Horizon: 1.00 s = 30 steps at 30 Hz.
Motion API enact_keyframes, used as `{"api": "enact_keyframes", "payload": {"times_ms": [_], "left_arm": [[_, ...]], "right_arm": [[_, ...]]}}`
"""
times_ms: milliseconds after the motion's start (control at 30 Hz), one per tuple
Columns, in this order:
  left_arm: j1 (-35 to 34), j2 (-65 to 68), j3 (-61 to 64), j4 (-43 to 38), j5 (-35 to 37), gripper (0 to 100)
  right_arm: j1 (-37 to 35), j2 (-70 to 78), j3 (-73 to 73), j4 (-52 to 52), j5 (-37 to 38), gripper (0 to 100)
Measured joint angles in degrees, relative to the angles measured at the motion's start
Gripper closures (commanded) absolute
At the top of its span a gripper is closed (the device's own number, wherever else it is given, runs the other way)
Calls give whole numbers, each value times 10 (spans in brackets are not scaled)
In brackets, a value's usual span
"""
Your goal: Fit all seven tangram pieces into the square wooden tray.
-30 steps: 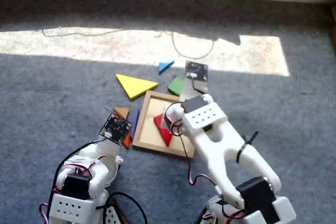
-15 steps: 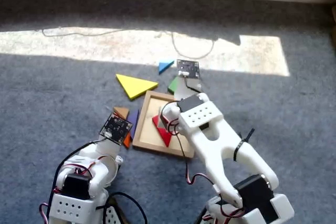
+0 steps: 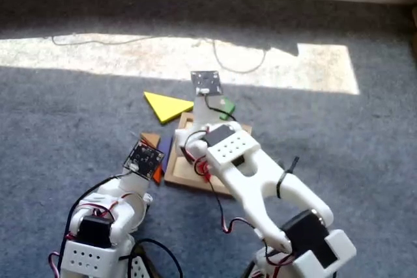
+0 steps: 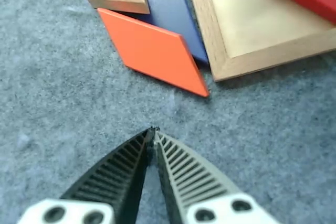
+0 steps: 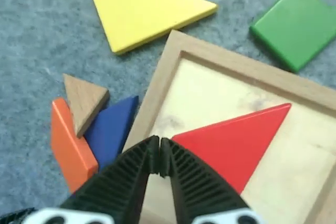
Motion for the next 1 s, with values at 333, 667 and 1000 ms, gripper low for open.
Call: {"api": "enact_keyframes", "payload": {"times_ms": [333, 667, 1000], "left_arm": [[0, 0, 0, 0, 0, 994], [0, 0, 0, 0, 0, 994], [0, 0, 0, 0, 0, 994]], "right_arm": [[22, 65, -3, 0, 43, 983], [104, 64, -6, 76, 103, 983], [123, 25, 2, 178, 190, 983]]}}
